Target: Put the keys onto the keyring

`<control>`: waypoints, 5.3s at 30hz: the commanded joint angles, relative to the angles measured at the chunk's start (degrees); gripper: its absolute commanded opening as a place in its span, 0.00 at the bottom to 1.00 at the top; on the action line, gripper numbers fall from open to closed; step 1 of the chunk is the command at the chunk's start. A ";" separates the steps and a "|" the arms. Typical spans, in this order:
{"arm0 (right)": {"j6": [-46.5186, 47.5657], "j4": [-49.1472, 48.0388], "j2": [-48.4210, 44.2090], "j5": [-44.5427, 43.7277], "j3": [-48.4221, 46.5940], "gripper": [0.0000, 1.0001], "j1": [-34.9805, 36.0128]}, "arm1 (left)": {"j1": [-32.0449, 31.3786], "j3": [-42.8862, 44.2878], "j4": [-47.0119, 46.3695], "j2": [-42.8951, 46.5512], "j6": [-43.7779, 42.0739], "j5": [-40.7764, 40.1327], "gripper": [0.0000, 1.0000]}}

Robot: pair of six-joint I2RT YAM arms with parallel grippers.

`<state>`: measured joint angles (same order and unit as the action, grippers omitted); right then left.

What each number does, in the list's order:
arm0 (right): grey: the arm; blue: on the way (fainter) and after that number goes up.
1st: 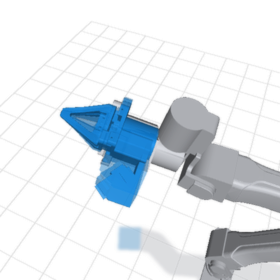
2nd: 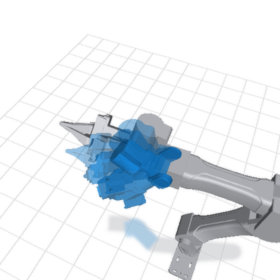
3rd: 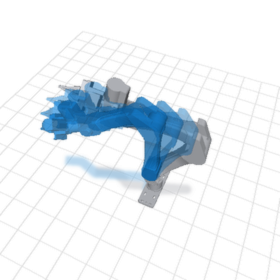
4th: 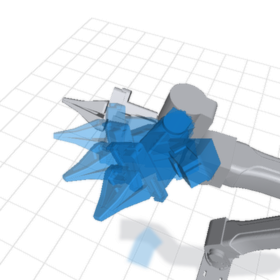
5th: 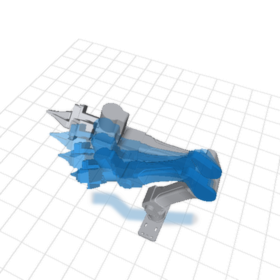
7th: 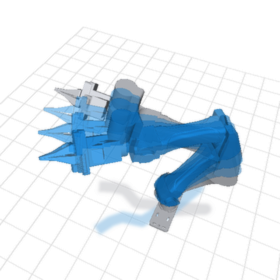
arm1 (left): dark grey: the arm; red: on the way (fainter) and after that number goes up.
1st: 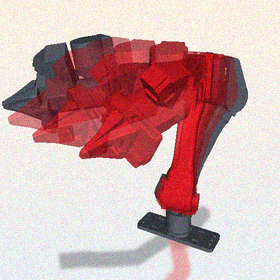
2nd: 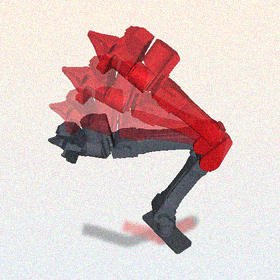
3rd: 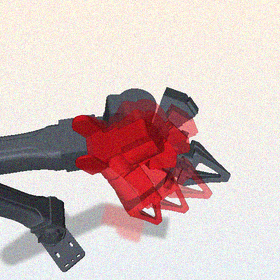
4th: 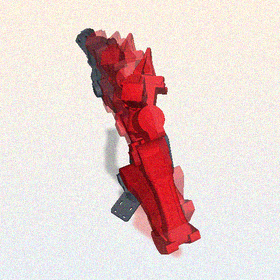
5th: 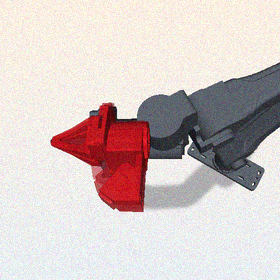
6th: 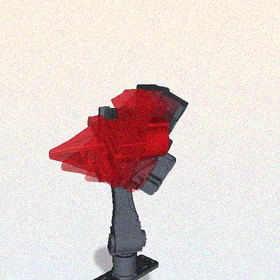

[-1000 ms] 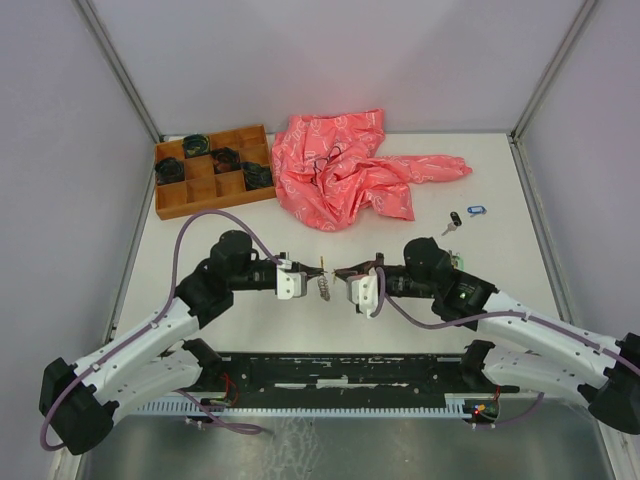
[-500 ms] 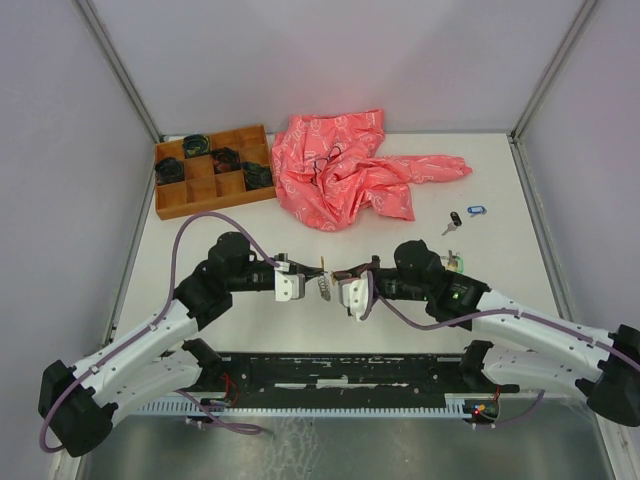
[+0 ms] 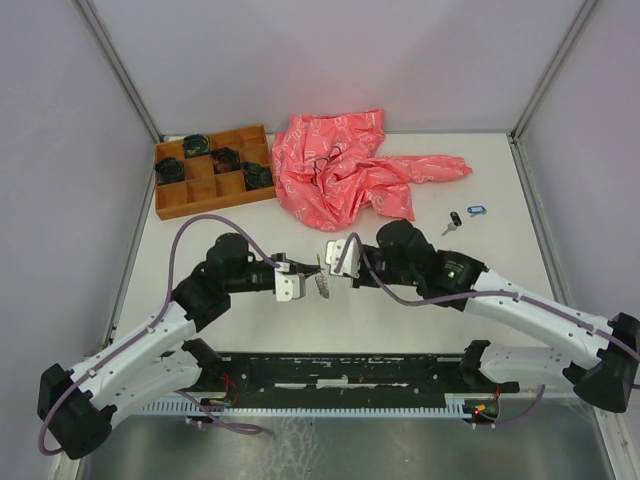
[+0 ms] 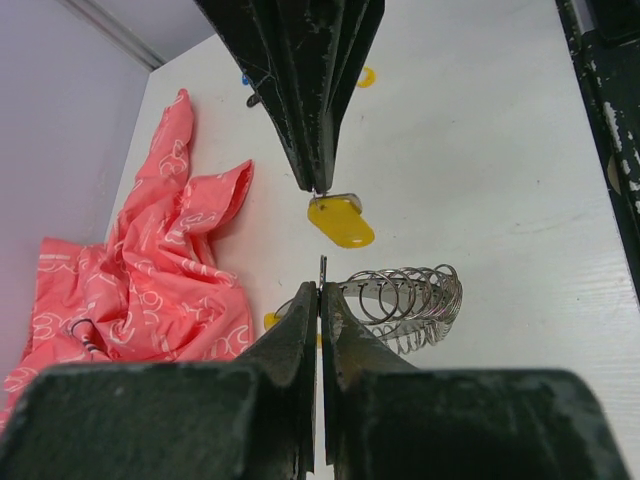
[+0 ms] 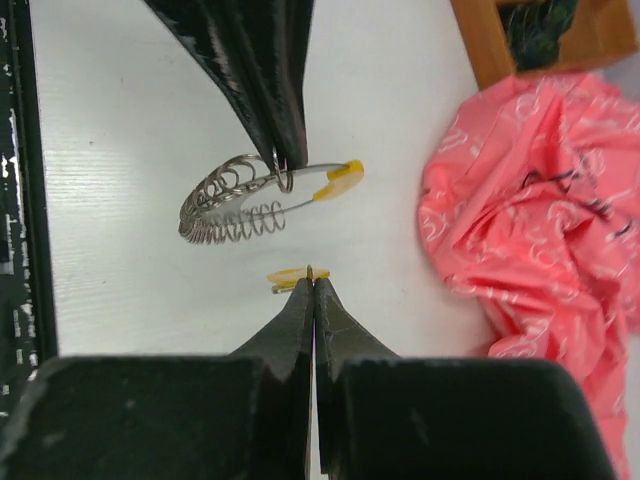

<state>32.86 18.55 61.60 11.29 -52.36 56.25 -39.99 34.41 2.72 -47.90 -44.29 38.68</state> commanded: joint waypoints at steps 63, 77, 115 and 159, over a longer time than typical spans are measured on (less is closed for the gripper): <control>-33.95 21.50 35.16 -18.53 -13.65 0.39 -10.38 | 0.34 1.01 1.66 4.46 -3.17 -7.91 0.03; -33.45 18.27 36.82 -14.60 -10.32 0.33 -12.34 | 0.40 1.01 1.65 3.97 -3.17 -7.65 0.03; -29.79 20.29 30.49 -12.12 -10.56 0.01 -13.27 | 0.38 1.27 1.67 3.15 -2.98 -6.56 0.03; 8.99 -5.85 -4.20 -1.62 3.53 0.01 2.61 | -4.14 -3.23 -6.88 3.51 -6.61 -3.48 0.03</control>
<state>39.40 18.46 57.06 13.67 -48.97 57.25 -43.86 31.83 2.33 -45.45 -49.41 36.03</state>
